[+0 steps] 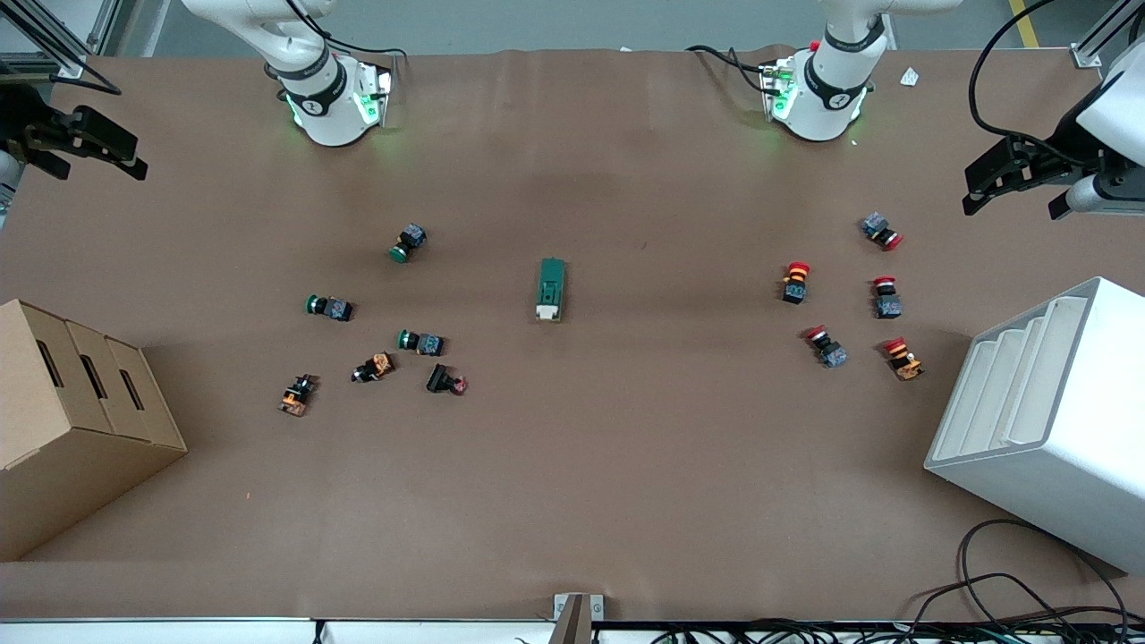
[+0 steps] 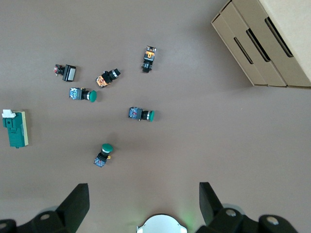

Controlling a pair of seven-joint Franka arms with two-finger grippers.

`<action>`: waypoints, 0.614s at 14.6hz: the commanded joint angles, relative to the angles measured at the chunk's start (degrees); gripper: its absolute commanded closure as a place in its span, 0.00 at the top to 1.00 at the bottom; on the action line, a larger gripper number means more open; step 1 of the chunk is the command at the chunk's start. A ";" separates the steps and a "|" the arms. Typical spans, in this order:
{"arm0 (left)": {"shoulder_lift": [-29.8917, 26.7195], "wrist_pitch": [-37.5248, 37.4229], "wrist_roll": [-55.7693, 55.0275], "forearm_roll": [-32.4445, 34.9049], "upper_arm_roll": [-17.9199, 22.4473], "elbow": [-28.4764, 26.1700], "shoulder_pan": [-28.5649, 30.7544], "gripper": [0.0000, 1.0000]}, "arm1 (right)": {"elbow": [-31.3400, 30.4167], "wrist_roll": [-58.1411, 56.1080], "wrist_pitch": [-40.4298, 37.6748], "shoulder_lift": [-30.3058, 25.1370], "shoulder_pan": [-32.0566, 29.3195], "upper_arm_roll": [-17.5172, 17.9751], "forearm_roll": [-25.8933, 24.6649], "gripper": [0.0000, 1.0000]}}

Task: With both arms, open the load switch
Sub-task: 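Move the left gripper over the green load switch base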

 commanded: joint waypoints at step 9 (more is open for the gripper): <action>1.77 0.47 -0.09 0.51 -0.37 0.95 -0.77 1.00 | -0.80 -0.84 0.01 -1.28 -1.39 1.10 -0.80 1.00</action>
